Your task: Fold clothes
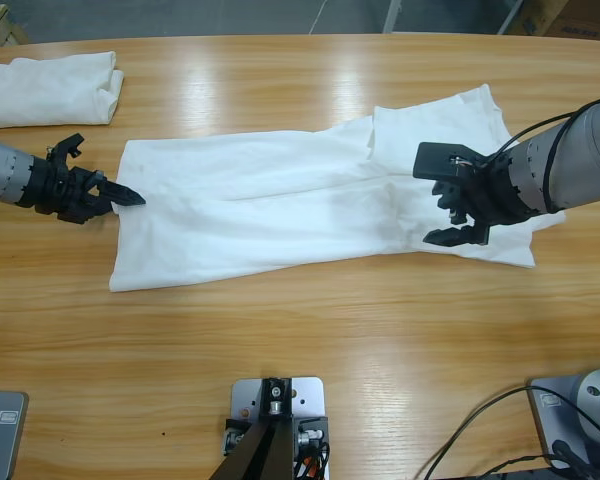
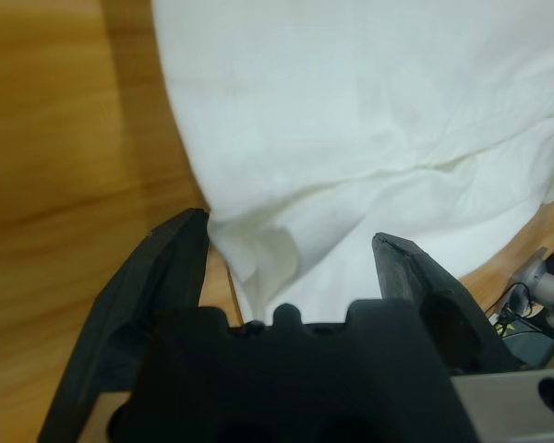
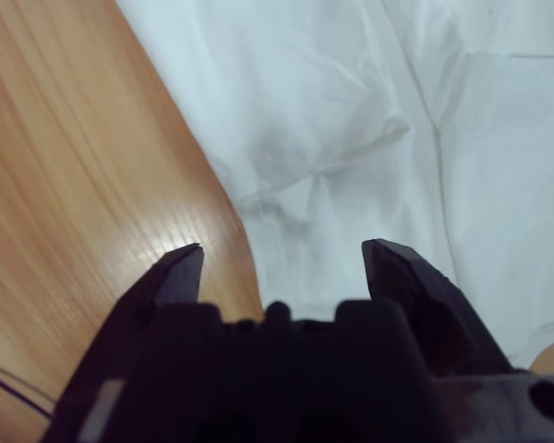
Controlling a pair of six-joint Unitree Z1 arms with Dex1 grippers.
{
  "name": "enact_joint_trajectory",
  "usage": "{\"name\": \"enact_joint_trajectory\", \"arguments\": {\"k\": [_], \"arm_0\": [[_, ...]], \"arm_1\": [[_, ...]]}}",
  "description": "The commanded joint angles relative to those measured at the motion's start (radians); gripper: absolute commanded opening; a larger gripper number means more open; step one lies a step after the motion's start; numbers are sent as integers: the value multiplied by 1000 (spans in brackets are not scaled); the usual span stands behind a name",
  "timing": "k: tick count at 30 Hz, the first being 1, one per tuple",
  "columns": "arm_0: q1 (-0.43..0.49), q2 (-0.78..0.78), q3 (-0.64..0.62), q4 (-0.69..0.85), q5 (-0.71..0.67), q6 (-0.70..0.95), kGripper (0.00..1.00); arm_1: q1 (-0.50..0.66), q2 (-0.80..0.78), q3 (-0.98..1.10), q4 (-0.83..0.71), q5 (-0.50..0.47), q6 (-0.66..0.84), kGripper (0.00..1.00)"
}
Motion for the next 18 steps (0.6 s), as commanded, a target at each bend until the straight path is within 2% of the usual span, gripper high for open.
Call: {"name": "enact_joint_trajectory", "arguments": {"k": [1, 3, 7, 18], "arm_0": [[41, -45, 24, 130, -9, -28, 653], [66, -66, -2, 171, -16, -21, 649], [85, -25, -6, 167, -43, 0, 536], [89, 82, -21, 92, -44, 16, 536]], "arm_1": [[6, 41, 32, -9, 5, 11, 701], [6, 47, 32, -9, 4, 11, 701], [7, 45, 33, -10, 4, 11, 701], [7, 46, 36, -10, 4, 11, 701]]}}
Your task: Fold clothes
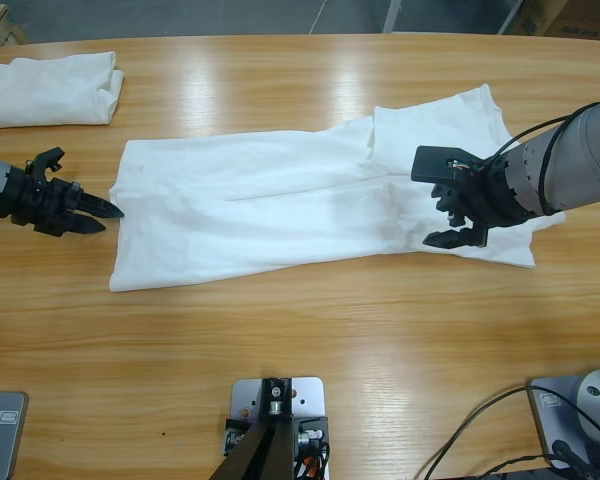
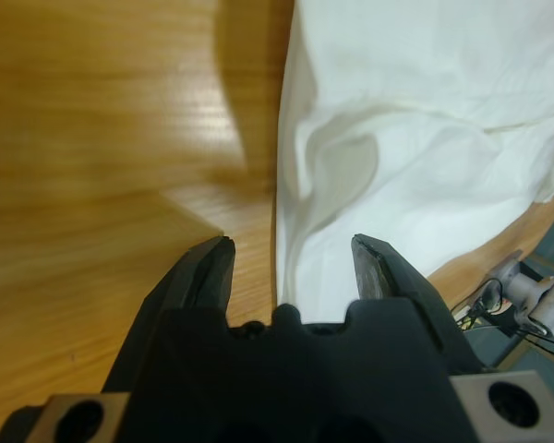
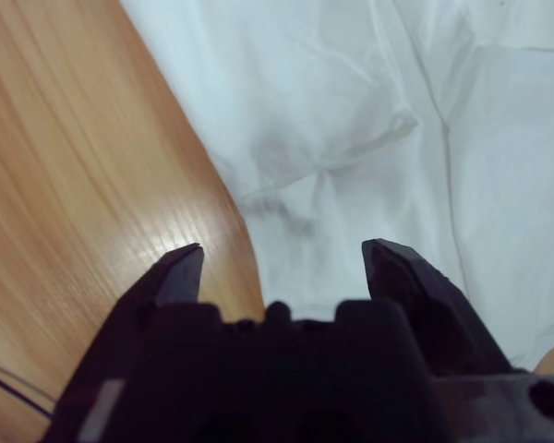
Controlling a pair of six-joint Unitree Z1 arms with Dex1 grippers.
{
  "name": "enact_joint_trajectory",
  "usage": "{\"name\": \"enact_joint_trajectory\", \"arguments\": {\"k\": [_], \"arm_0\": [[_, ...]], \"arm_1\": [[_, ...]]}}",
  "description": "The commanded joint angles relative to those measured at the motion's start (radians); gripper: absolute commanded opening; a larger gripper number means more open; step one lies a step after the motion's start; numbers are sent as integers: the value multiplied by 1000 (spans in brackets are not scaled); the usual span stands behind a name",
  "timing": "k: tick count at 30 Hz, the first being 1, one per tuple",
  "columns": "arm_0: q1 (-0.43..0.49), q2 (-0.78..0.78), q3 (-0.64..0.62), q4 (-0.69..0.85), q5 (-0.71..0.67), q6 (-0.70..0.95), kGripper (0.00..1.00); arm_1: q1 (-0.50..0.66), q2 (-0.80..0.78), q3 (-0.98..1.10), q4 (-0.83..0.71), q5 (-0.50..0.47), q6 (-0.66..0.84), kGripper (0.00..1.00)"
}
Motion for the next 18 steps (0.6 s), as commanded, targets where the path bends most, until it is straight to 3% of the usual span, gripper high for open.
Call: {"name": "enact_joint_trajectory", "arguments": {"k": [1, 10, 18], "arm_0": [[14, 99, -16, -43, -19, 14, 536], [-3, 136, -24, -43, -23, 10, 536], [-71, 160, -44, -52, -23, -28, 536]], "arm_1": [[7, 38, 31, -10, 4, 11, 701], [7, 49, 29, -14, 6, 9, 701], [7, 58, 31, -23, 4, 8, 701]]}}
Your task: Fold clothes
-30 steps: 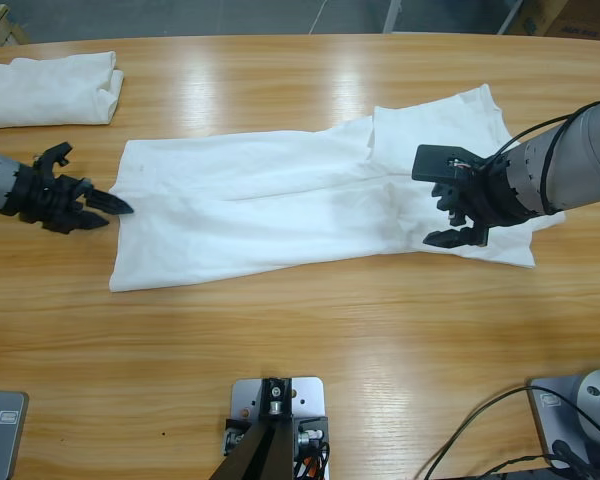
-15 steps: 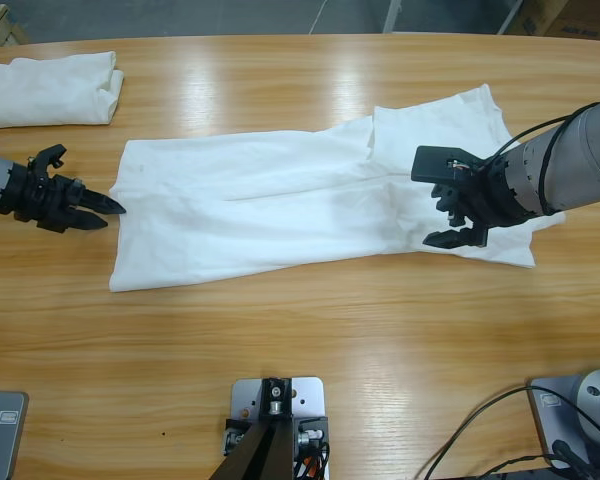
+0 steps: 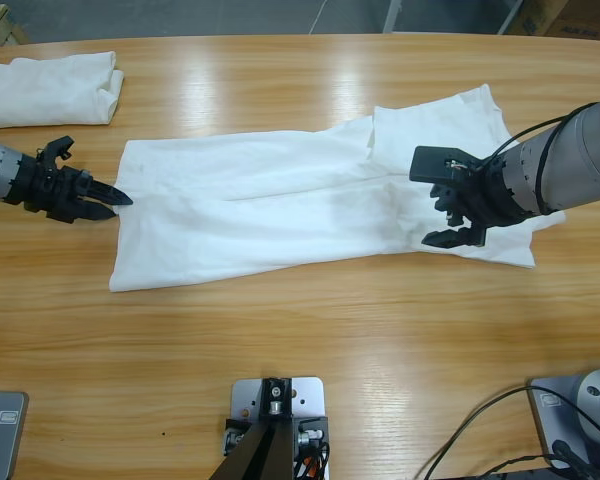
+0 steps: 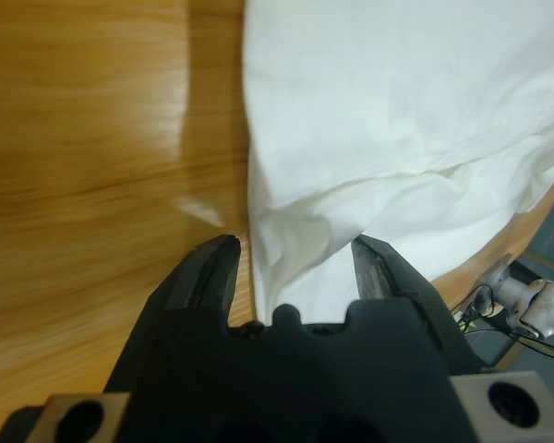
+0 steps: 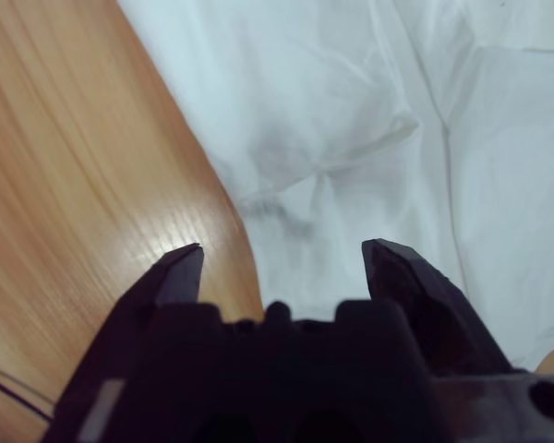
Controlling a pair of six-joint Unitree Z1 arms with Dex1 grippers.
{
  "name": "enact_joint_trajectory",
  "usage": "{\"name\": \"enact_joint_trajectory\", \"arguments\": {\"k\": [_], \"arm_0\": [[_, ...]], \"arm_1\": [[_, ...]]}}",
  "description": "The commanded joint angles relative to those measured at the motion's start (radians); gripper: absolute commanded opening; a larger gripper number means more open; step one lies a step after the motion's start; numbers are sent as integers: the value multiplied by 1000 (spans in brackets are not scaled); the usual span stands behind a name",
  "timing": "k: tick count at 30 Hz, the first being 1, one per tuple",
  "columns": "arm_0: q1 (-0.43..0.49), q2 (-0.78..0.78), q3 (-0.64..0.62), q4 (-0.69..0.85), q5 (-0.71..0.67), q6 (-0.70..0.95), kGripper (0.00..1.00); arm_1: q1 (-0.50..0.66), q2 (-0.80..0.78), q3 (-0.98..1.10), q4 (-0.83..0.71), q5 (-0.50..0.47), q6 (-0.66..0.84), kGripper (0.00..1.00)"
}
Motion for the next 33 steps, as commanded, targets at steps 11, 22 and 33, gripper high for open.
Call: {"name": "enact_joint_trajectory", "arguments": {"k": [11, 22, 33], "arm_0": [[-99, 126, 6, -51, -3, -60, 536], [-121, 133, -15, -94, -9, -112, 540], [-153, 135, -36, -96, -30, -87, 422]], "arm_1": [[7, 65, 34, -29, 6, 7, 701], [7, 70, 34, -30, 6, 7, 701], [7, 72, 34, -32, 5, 7, 701]]}}
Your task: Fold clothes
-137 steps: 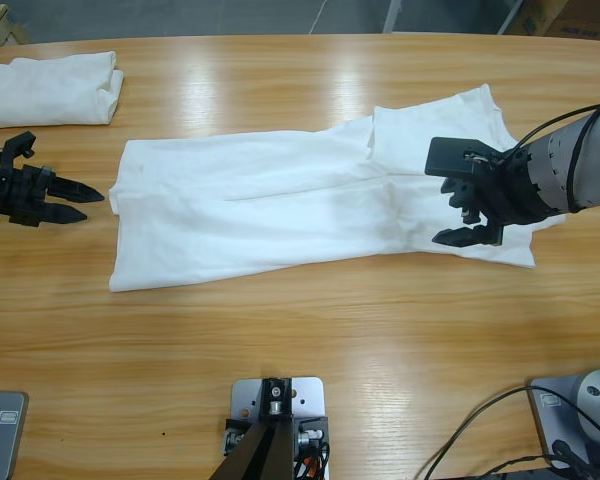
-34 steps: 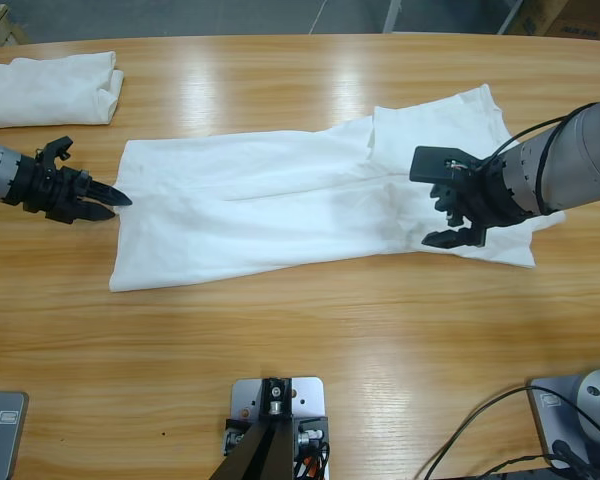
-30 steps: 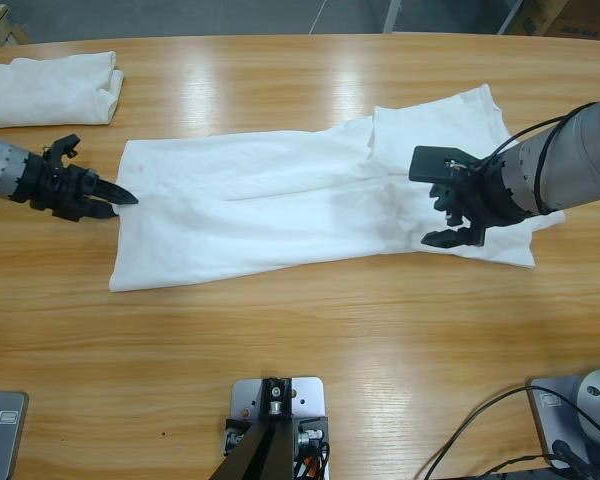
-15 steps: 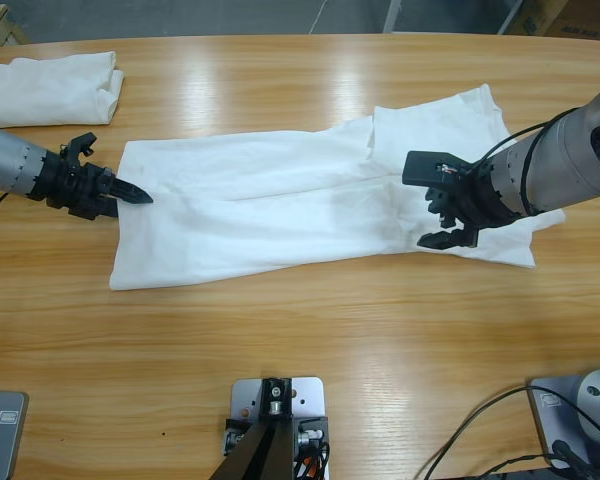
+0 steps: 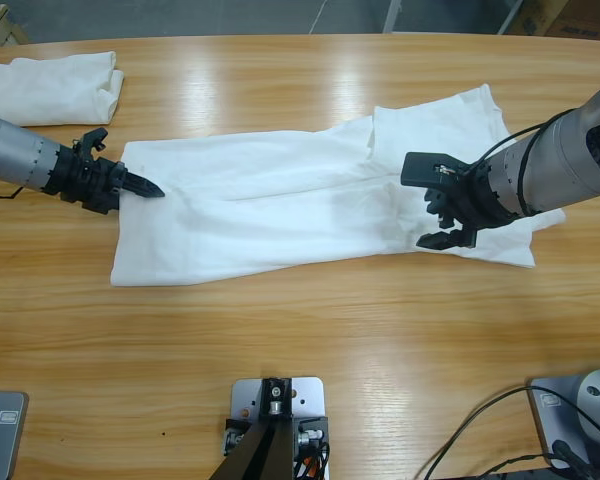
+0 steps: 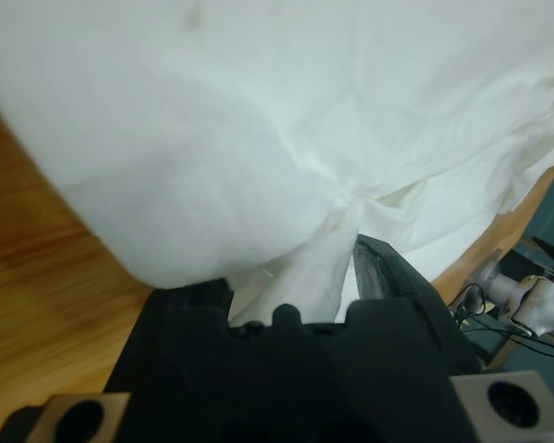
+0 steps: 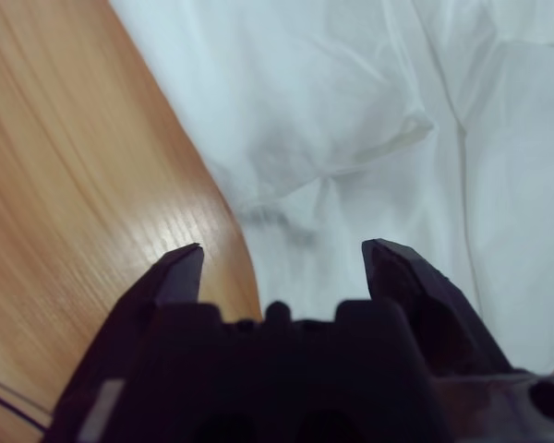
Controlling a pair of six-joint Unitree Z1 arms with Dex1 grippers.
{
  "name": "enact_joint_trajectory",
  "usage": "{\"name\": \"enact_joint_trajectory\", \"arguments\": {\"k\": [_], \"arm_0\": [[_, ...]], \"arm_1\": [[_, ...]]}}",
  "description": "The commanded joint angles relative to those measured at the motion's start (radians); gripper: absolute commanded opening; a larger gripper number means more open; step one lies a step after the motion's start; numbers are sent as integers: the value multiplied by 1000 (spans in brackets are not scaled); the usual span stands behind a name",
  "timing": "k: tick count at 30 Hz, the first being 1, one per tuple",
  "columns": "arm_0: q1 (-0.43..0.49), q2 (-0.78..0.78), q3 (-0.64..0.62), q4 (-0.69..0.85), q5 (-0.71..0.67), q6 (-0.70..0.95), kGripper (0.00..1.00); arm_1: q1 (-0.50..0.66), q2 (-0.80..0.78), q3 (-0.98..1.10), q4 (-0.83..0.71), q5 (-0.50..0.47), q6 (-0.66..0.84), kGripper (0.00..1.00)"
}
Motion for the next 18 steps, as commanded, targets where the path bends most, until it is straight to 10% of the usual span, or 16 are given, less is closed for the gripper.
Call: {"name": "enact_joint_trajectory", "arguments": {"k": [1, 4, 18], "arm_0": [[-30, 94, 8, -11, -19, 32, 358], [-34, 91, 3, -11, -22, 71, 0], [-83, 23, -103, 132, 64, 80, 0]], "arm_1": [[7, 31, 29, -9, 5, 7, 702], [7, 31, 29, -9, 5, 7, 701], [7, 33, 29, -12, 1, 12, 701]]}}
